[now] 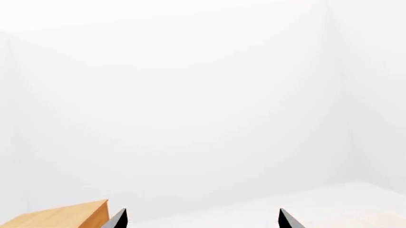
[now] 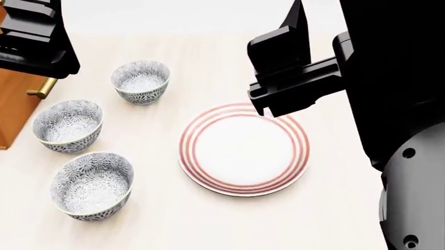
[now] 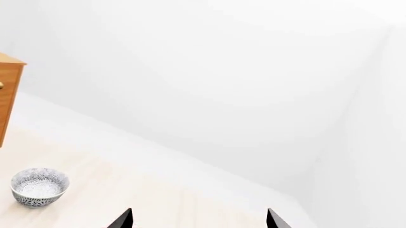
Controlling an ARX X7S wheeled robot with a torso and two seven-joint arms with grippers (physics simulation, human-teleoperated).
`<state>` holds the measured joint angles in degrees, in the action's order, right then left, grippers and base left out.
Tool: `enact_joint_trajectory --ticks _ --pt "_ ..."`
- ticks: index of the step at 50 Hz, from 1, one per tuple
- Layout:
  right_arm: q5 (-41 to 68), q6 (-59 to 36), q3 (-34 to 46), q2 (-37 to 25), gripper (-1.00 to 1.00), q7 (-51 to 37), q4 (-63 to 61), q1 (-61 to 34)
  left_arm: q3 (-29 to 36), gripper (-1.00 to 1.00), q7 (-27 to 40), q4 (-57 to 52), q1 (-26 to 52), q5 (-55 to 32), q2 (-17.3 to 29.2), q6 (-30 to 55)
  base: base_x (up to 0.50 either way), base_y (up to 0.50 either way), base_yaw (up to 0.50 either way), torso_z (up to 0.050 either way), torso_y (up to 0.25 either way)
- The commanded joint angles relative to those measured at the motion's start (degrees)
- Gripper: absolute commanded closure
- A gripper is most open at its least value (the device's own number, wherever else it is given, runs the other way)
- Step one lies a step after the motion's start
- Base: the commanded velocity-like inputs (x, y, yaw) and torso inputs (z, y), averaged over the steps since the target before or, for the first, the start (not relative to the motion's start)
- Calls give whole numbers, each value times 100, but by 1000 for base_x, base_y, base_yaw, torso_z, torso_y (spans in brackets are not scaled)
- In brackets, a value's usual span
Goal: Put the bowl at the front on the plate.
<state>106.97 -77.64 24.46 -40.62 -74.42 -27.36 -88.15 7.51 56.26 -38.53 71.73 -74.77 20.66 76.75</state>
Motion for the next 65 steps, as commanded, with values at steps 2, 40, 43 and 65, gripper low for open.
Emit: enact_joint_trajectory --ticks 2,40,43,65 --pt "-33 67 58 -32 -100 45 -15 -7 73 -100 -14 5 -24 21 61 -91 59 0 0 0 0" --pt "-102 247 198 -120 -100 182 -36 -49 216 -100 7 23 -65 -3 213 -298 79 0 0 0 0" --pt "-110 254 212 -126 -100 191 -33 -55 235 -100 -8 23 -77 22 228 -322 95 0 0 0 0" --pt "-231 332 261 -168 -100 325 -52 -52 317 -100 -42 52 -105 64 328 -434 99 0 0 0 0"
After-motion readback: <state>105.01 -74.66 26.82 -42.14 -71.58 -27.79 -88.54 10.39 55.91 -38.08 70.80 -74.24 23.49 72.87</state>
